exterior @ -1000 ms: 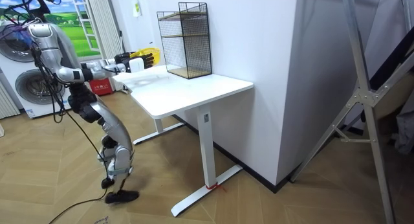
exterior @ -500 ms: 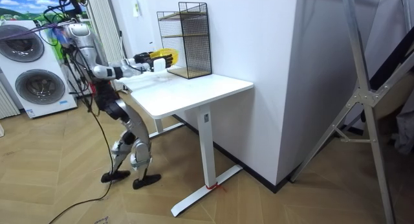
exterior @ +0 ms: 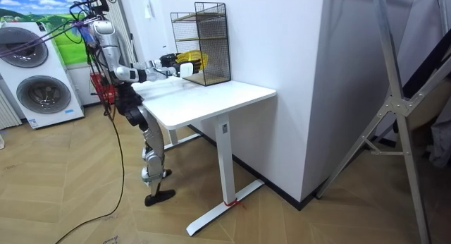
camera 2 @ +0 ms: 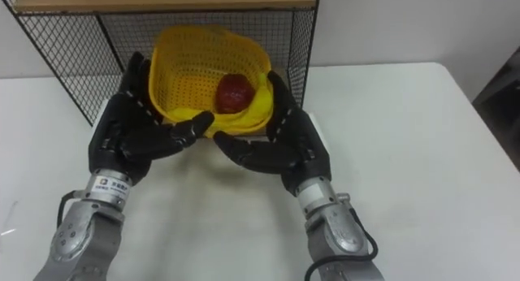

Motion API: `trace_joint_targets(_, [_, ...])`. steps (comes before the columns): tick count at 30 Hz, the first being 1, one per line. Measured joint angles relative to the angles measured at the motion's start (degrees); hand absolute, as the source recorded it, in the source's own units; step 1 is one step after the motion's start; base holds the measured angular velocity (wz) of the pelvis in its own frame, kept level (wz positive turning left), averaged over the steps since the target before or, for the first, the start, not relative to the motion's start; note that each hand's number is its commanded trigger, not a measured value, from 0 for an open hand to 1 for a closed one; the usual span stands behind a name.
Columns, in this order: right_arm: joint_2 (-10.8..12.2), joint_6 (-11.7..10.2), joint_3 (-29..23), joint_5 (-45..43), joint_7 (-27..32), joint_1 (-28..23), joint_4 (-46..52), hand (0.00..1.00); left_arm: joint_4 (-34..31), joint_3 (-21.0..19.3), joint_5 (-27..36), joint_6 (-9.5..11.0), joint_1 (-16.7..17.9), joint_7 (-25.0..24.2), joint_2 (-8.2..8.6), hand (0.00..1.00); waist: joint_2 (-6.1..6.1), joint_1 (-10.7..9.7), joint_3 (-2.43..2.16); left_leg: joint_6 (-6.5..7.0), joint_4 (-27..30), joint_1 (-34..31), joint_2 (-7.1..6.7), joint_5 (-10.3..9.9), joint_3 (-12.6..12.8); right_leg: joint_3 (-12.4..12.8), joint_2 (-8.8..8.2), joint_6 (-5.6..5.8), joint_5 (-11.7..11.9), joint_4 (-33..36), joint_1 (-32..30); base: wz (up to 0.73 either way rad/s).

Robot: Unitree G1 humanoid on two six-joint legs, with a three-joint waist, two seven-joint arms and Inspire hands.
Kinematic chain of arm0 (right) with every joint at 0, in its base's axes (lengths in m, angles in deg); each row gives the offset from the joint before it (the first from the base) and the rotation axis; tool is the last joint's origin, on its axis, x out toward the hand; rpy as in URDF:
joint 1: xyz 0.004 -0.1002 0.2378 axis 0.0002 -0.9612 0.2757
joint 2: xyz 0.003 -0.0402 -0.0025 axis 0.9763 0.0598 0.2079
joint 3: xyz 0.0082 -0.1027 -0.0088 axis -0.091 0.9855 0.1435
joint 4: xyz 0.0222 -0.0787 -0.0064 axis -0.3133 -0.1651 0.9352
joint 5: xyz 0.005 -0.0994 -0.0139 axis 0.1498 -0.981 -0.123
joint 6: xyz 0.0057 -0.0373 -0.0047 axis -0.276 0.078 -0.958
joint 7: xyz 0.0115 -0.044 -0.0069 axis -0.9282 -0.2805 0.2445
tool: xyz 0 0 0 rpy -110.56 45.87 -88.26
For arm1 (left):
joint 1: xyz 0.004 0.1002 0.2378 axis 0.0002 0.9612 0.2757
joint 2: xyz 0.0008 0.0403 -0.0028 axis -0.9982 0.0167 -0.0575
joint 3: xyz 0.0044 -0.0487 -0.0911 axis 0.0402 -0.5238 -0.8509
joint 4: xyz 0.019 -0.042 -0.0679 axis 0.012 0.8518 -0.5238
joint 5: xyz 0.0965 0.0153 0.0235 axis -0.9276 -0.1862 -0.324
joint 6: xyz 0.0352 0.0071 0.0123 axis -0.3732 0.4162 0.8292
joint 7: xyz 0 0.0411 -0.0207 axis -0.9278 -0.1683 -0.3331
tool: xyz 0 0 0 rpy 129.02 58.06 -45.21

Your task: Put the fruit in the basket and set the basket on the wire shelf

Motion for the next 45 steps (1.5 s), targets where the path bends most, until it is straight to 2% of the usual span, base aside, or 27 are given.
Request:
trace_joint_targets(1, [-0.17, 0.00, -0.43, -0.60, -0.15, 0.04, 0.00, 0.00, -0.01, 0.02, 0.01, 0.00, -0.03, -0.02, 0.07, 0.00, 0.28, -0.14, -0.76, 0.08, -0.83, 0.22, -0.22, 0.16, -0.36, -0.49, -0.17, 0.60, -0.15, -0.68, 0.43, 0.14])
trace_joint_targets(3, [-0.58, 0.00, -0.44, -1.14, -0.21, 0.48, 0.00, 0.00, -0.07, 0.02, 0.01, 0.01, -0.07, 0.00, 0.16, 0.00, 0.47, -0.15, -0.97, 0.15, -1.76, 1.04, -0.56, 0.67, -0.33, -0.57, -0.42, 0.56, -0.06, -0.72, 0.80, 0.07])
trace_joint_targets(4, [-0.60, 0.00, -0.36, -1.17, -0.21, 0.62, 0.00, 0.00, -0.07, 0.03, 0.04, 0.01, -0.08, 0.13, 0.17, 0.00, 0.53, -0.15, -1.01, 0.18, -2.14, 1.42, -0.79, 1.04, -0.44, -0.63, -0.60, 0.16, 0.19, -0.75, 1.00, 0.05])
trace_joint_targets(9, [-0.60, 0.00, -0.31, -1.10, -0.07, 1.79, 0.00, 0.00, 0.04, 0.59, 0.41, 0.01, -0.09, 1.54, -0.05, 0.00, 1.05, -0.25, -0.63, 0.16, -3.47, 2.10, -0.92, 1.97, -0.56, -0.78, -0.53, 0.07, 1.11, -2.38, 1.97, 0.01])
trace_joint_targets(12, [-0.64, 0.00, -0.41, -0.36, -0.07, 2.84, -0.26, 0.00, 1.89, 0.51, 1.42, 0.01, -0.65, 1.54, -0.20, 0.00, 1.29, -0.43, -0.25, 0.17, -4.09, 2.25, -0.98, 1.98, -0.56, -0.78, -0.55, 0.17, 1.21, -2.61, 2.11, 0.00])
trace_joint_targets(18, [-0.65, 0.73, -0.45, 0.88, -0.04, 4.40, -4.52, 0.00, 6.85, 0.55, 1.60, -0.40, -3.44, 1.54, -0.33, 0.00, 0.77, -1.35, 0.29, 0.29, -4.82, 2.21, -1.17, 2.83, -1.51, -2.29, -0.58, 0.63, 1.57, -4.50, 3.05, 0.13])
trace_joint_targets(19, [-0.65, 1.68, -0.46, 0.87, 0.13, 4.89, -5.07, 0.00, 8.23, 0.51, 1.55, -0.54, -3.89, 1.54, -0.34, 0.00, 0.77, -1.16, 0.31, 0.29, -5.36, 2.38, -1.24, 3.15, -1.51, -2.38, -0.59, 0.50, 1.91, -4.92, 3.56, 0.05])
trace_joint_targets(20, [-0.67, 2.54, -0.47, 0.72, 0.34, 5.93, -6.26, 0.00, 10.17, 0.36, 1.45, -1.01, -4.62, 1.54, -0.31, 0.00, 0.77, -1.29, 0.32, 0.26, -5.67, 2.64, -1.24, 3.48, -1.60, -2.41, -0.49, 0.15, 2.47, -5.63, 3.99, 0.00])
trace_joint_targets(24, [-0.75, 4.62, -0.52, 0.25, 1.46, 8.92, -9.92, 0.00, 15.66, 0.34, -0.14, -3.09, -6.98, 1.57, 0.14, 0.00, 0.59, -1.39, 0.45, 0.22, -6.34, 3.28, -1.27, 3.91, -1.85, -2.90, -0.42, 0.26, 2.85, -6.72, 4.59, 0.04])
trace_joint_targets(26, [-0.50, 6.25, -0.45, 0.85, 2.99, 11.05, -11.86, 0.00, 19.55, 0.37, 0.74, -4.39, -9.15, 2.01, 0.57, 0.00, 0.59, -0.78, 0.44, 0.21, -7.09, 4.05, -1.35, 4.05, -1.62, -2.76, -0.48, 0.20, 2.91, -6.67, 4.81, -0.05])
trace_joint_targets(29, [-0.10, 7.77, -0.45, 0.95, 4.61, 14.92, -15.89, 0.00, 22.51, 0.37, 1.27, -7.03, -11.77, 3.41, 0.78, 0.00, 0.60, -0.45, 0.43, 0.20, -7.16, 4.46, -1.34, 4.34, -1.57, -2.43, -0.47, -0.03, 3.28, -6.67, 5.09, -0.03])
trace_joint_targets(31, [0.10, 8.63, -0.47, 0.92, 5.74, 15.84, -16.23, 0.00, 22.75, 0.37, 1.22, -8.03, -12.50, 3.99, 1.06, 0.00, 0.60, -0.19, 0.44, 0.20, -7.20, 4.71, -1.34, 4.34, -1.59, -2.45, -0.48, -0.03, 3.30, -6.77, 5.46, 0.00])
trace_joint_targets(34, [0.66, 9.63, -0.42, 0.93, 6.75, 16.14, -16.24, 0.00, 23.96, 0.37, 2.22, -9.18, -13.39, 5.34, 1.15, 0.00, 0.62, -0.32, 0.43, 0.19, -7.21, 5.47, -1.32, 4.35, -1.80, -2.78, -0.45, -0.04, 3.36, -7.27, 6.59, 0.05])
trace_joint_targets(40, [1.08, 12.03, -0.45, 1.47, 7.98, 16.45, -18.80, 0.00, 27.67, 0.37, 2.36, -10.09, -14.83, 6.98, 2.03, 0.00, 0.94, -1.00, 0.40, 0.20, -8.12, 7.98, -1.54, 4.35, -2.39, -3.48, -0.48, 0.23, 3.55, -8.49, 9.70, 0.06])
trace_joint_targets(43, [1.10, 12.99, -0.49, 1.55, 8.17, 16.50, -19.03, 0.00, 28.01, -0.14, 2.40, -11.45, -14.83, 7.86, 2.60, 0.00, 1.61, -1.68, -0.01, 0.24, -8.06, 8.51, -1.68, 4.36, -2.69, -3.78, -0.60, 0.31, 3.56, -8.59, 10.48, 0.06])
trace_joint_targets(45, [1.13, 13.07, -0.47, 1.86, 8.37, 16.50, -19.99, 0.00, 28.01, -0.58, 3.12, -12.52, -14.83, 8.33, 2.94, 0.00, 1.73, -1.73, -0.06, 0.25, -8.10, 9.12, -1.73, 4.36, -2.73, -3.81, -0.63, 0.33, 3.55, -8.59, 11.09, 0.00])
